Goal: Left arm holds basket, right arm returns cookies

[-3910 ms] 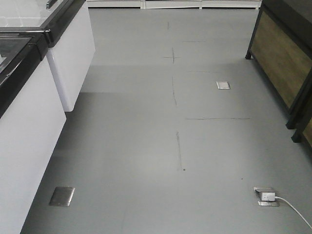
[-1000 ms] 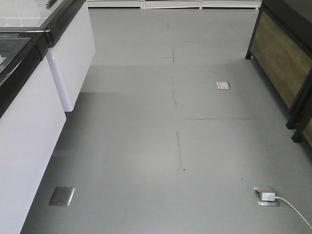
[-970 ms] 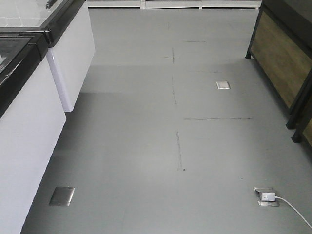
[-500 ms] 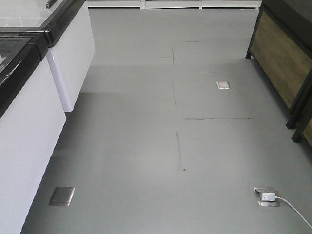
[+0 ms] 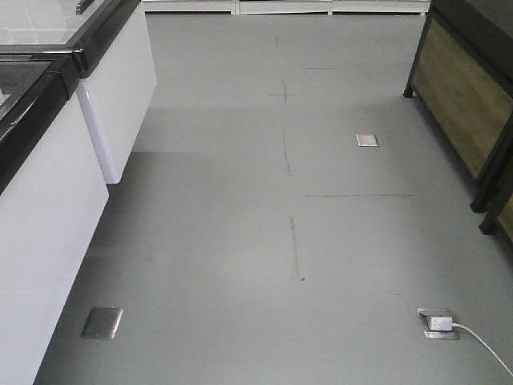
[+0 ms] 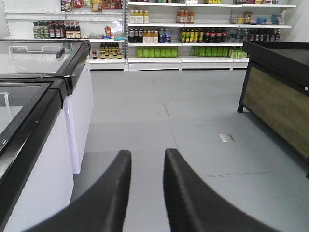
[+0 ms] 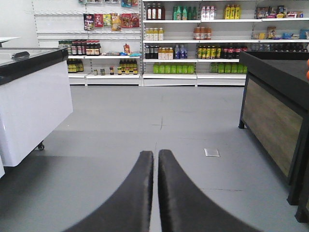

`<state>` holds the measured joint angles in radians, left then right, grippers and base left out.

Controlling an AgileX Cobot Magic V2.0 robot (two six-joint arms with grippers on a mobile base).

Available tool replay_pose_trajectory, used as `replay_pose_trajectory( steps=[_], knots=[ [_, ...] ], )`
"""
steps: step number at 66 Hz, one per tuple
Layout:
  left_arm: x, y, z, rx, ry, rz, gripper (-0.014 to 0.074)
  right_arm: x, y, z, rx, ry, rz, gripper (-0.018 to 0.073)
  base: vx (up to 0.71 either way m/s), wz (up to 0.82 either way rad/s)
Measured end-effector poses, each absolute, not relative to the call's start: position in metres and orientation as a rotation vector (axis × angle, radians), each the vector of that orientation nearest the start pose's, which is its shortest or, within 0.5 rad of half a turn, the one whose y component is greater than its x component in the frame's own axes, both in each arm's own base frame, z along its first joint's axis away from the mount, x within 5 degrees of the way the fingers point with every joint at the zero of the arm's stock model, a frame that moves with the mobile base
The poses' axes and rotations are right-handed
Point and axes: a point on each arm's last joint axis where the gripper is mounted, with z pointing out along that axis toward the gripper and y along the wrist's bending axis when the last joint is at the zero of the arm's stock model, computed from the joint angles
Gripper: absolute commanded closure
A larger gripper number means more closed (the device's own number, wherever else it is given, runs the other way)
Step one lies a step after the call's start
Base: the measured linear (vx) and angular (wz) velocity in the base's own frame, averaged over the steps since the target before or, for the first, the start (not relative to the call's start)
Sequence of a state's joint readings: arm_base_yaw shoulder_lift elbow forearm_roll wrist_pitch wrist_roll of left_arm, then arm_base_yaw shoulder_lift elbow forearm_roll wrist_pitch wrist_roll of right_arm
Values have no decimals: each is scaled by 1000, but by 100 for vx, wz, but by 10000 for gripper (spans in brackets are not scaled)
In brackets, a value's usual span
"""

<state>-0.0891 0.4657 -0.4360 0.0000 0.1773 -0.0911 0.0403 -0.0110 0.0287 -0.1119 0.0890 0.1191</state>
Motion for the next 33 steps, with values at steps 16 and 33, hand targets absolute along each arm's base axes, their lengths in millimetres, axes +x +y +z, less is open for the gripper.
replay_pose_trajectory(
  steps=[16,33],
  knots=[
    [104,-9,310,-2,1692,-135,121,57,1,196,-18,1590,30,565,0,0],
    [104,-9,311,-2,1678,-136,94,57,1,196,-18,1590,30,565,0,0]
  ],
)
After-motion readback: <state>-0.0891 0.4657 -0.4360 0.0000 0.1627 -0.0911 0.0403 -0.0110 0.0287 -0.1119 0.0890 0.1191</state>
